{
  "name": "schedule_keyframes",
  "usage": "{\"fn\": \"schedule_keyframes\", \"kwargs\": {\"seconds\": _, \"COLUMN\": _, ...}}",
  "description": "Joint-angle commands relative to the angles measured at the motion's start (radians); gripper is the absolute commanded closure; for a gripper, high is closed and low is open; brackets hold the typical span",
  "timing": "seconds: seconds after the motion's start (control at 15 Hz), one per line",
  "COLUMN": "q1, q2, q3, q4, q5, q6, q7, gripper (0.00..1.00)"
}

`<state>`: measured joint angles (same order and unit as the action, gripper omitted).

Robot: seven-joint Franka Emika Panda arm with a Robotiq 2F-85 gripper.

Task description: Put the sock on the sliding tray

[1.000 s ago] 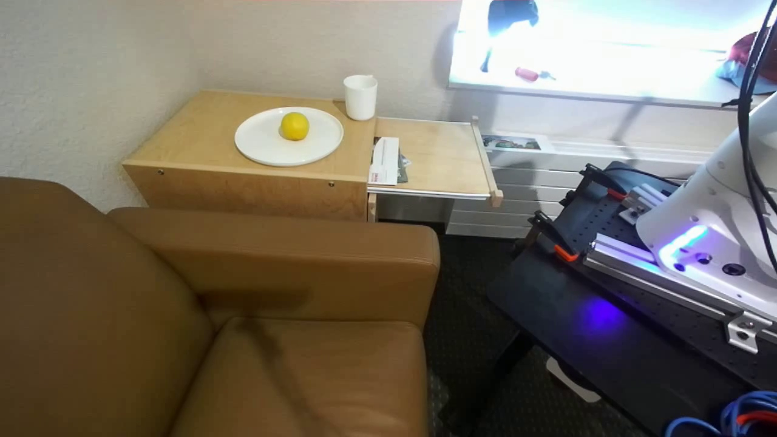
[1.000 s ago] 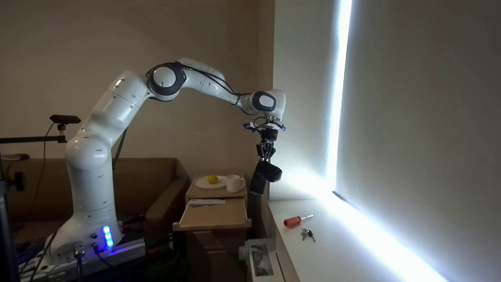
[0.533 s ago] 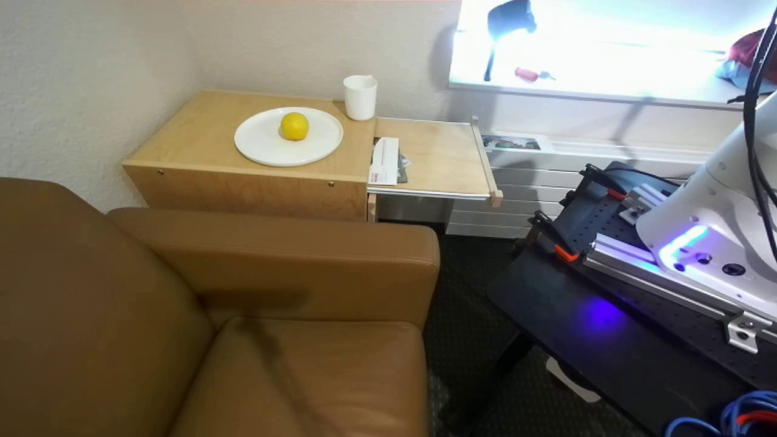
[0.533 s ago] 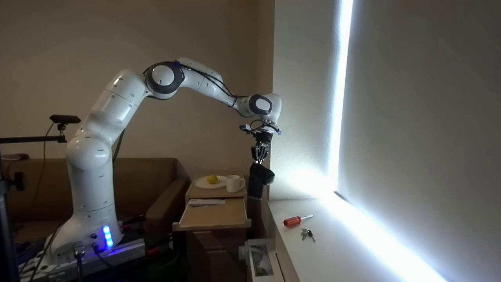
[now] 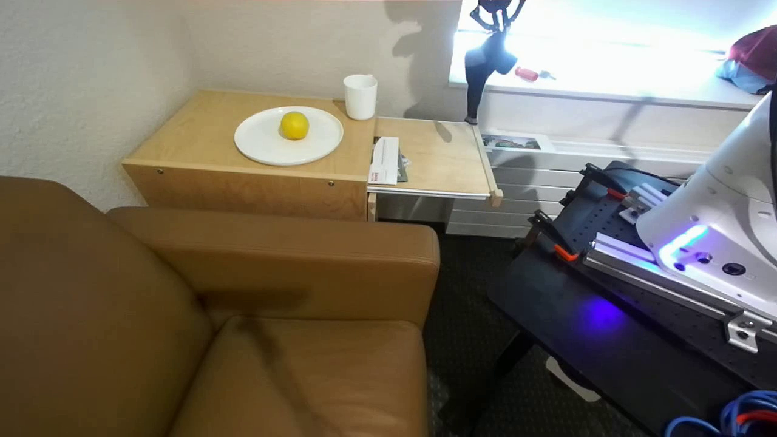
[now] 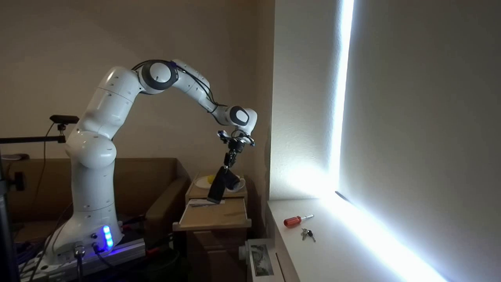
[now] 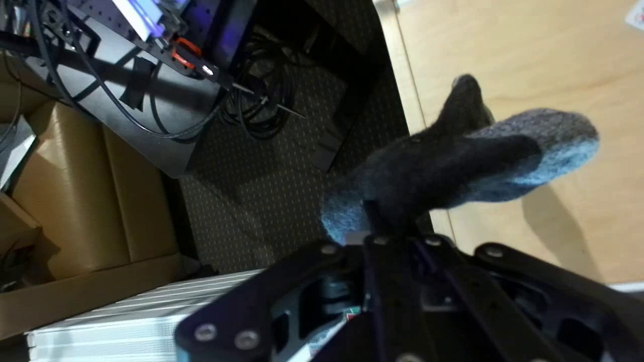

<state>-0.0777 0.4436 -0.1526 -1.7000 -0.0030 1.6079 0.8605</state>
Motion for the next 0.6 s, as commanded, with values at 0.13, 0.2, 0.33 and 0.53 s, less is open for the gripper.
{"fn": "schedule_keyframes", "kwargs": {"seconds": 0.13, "q1": 0.078, "q2": -0.002, "q3": 0.031, "q4": -0.062, "q5": -0.104, "q6": -0.022, "q7": -0.087, "gripper": 0.99}}
{"fn": "schedule_keyframes", "kwargs": {"seconds": 0.2, "q1": 0.095, "q2": 0.004, "q3": 0.033, "q4": -0.079, "q5": -0.125, "q6": 0.031, "q7": -0.069, "gripper": 0.99}}
{"fn": "schedule_keyframes", "kwargs": {"seconds": 0.33, "q1": 0.126, "q2": 0.032, "q3": 0.033, "q4": -0.094, "q5": -0.154, "q6": 0.152, "q7": -0.010, "gripper": 0.99}}
{"fn": "schedule_keyframes", "kwargs": {"seconds": 0.53, "q1": 0.129, "q2": 0.048, "q3": 0.033, "q4": -0.070, "q5": -0.127, "q6": 0.126, "q7": -0.006, "gripper": 0.94}}
